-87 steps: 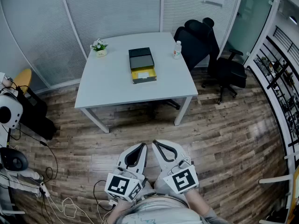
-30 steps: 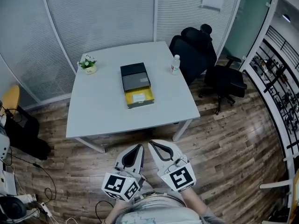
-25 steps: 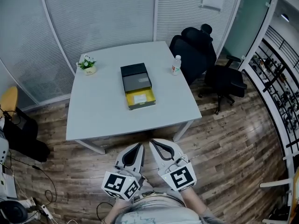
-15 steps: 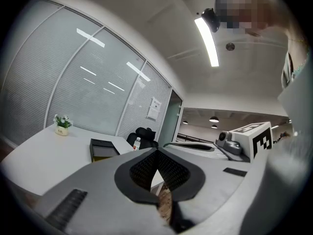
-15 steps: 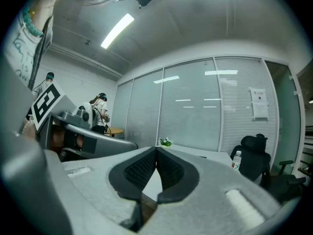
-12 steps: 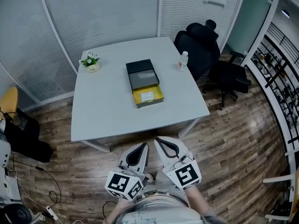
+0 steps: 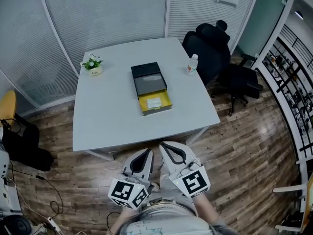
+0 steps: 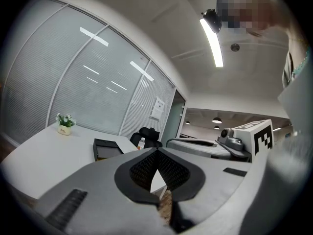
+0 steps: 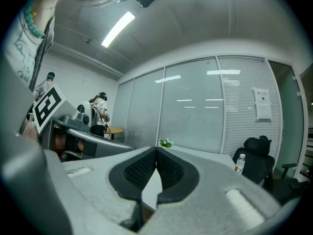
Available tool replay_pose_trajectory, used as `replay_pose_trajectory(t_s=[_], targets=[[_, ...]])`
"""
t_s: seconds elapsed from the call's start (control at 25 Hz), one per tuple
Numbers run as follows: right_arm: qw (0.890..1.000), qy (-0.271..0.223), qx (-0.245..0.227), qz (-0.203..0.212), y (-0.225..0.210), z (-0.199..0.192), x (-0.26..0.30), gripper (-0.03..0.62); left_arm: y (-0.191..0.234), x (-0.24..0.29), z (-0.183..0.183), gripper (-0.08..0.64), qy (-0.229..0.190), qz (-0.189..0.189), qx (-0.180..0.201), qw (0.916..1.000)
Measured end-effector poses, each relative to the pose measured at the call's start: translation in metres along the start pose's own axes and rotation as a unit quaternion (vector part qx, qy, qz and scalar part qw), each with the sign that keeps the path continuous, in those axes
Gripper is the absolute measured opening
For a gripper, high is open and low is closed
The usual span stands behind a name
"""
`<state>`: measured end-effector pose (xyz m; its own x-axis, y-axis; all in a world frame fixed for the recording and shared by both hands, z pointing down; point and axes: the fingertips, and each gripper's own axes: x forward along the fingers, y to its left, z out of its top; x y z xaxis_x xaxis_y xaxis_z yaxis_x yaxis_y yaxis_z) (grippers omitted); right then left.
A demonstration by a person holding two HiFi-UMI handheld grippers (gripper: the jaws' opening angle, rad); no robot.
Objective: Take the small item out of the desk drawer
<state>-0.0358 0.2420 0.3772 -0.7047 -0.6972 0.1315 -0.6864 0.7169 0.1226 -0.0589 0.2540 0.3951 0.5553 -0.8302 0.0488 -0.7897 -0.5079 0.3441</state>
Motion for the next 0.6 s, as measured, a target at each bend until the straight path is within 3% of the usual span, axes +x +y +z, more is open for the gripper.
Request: replay_pose_trajectory(t_s=[0.6], targets=[[0.999,-0.001,-0.012,0.033,-0.07,0.013,0.076,0.003,0.046,0.091,0.035,-0.002,-0.002,0.012,0.011,0.9999]])
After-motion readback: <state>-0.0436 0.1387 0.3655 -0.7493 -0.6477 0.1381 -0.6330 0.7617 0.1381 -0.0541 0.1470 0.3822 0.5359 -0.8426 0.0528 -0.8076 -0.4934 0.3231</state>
